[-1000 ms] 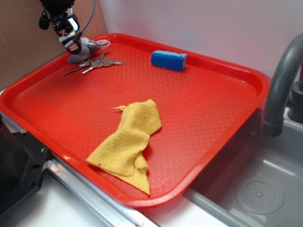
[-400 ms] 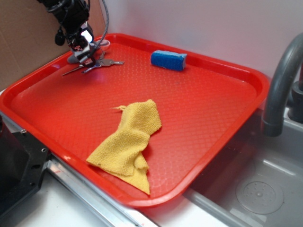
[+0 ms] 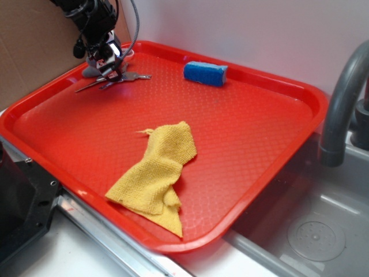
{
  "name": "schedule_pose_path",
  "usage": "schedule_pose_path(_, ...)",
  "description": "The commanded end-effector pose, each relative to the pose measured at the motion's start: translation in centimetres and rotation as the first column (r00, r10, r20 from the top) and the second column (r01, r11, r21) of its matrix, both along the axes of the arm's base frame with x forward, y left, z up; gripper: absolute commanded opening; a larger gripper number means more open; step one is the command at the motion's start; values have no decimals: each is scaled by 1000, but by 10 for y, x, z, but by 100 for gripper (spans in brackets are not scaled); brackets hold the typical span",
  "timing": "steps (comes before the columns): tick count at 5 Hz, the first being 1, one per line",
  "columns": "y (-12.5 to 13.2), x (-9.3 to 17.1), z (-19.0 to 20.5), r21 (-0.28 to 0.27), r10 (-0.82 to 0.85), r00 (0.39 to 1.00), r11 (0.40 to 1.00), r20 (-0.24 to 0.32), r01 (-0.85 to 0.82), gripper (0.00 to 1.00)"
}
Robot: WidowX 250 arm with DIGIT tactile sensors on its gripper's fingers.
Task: Grab the silver keys.
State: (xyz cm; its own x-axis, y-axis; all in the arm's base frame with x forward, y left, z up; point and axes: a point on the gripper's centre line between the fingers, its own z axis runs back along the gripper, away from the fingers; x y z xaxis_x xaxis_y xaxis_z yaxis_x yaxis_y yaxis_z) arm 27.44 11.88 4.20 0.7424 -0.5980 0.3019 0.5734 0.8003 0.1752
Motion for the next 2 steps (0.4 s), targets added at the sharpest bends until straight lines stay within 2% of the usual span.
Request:
schedule_pose_path(1,-8,3,9,23,-19,1000,1000,13,19,0)
schedule_pose_path(2,-9,1,13,27,-12,1000,1000,1,12,0)
